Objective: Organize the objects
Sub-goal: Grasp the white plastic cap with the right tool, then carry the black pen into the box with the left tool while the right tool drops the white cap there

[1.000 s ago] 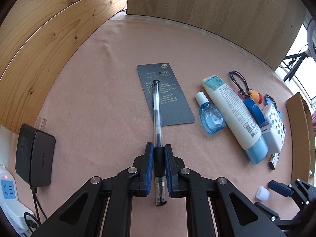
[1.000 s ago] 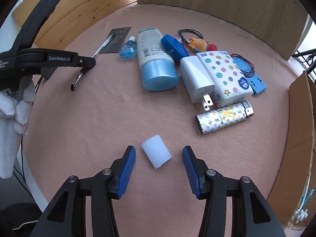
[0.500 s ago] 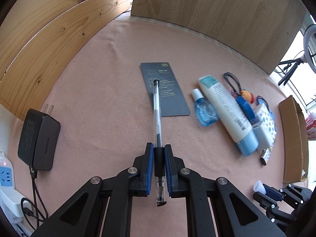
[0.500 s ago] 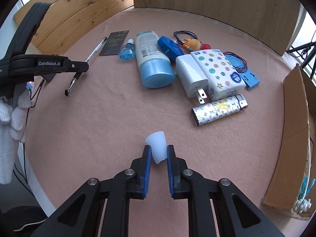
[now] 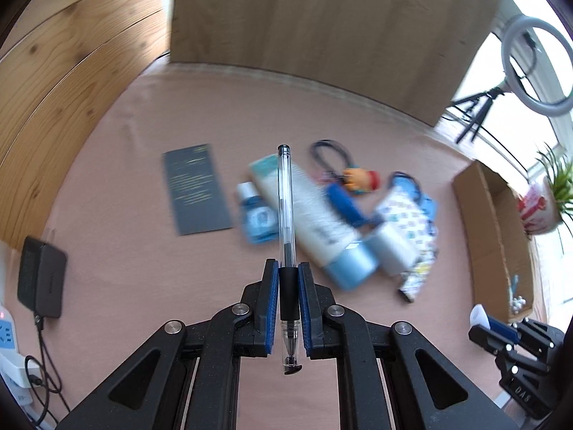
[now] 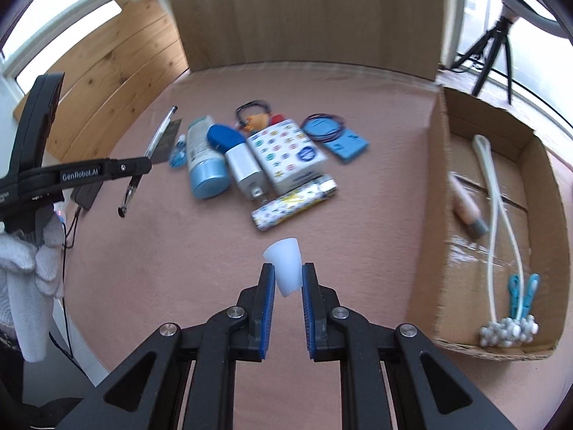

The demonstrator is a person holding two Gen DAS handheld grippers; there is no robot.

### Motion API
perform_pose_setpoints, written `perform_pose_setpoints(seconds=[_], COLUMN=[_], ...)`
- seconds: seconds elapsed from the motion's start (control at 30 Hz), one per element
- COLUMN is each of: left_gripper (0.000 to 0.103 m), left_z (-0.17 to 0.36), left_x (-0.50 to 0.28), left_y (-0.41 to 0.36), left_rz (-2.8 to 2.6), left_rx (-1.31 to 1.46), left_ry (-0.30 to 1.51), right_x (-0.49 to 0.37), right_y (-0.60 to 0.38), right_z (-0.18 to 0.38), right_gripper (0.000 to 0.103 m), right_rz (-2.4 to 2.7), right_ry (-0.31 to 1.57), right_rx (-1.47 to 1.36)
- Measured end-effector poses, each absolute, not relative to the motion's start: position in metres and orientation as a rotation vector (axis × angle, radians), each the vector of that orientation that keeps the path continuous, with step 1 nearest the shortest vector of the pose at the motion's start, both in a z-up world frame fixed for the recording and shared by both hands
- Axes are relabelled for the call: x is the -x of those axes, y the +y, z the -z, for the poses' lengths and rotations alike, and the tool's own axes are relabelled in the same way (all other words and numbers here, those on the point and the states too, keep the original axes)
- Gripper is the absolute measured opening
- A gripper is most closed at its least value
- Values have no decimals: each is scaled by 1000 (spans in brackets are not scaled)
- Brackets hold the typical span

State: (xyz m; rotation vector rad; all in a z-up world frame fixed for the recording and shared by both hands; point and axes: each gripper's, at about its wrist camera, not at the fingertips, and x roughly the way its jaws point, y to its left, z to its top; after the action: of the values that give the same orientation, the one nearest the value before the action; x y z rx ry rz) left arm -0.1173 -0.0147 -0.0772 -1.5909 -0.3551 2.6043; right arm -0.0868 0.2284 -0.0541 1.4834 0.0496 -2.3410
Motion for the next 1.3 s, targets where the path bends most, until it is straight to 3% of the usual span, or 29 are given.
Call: perform_pose_setpoints(seconds=[0.33,0.93,1.3], left_gripper=[11,11,11], left_z=[60,44,66], left_x=[135,157,184], left_y=[75,223,290], left_rz=[-2484,-2321,-2290], left_rx=[1496,1387,1418], left_ry=[-262,-137,-83], right_x=[89,99,124], right_y=[303,397,429], right_z=[34,17,30], right_gripper=[13,13,14], right_rz=[2489,2679,2691], right_ry=[-101,-200,-251], right_rx=[-1479,-1475,-1507])
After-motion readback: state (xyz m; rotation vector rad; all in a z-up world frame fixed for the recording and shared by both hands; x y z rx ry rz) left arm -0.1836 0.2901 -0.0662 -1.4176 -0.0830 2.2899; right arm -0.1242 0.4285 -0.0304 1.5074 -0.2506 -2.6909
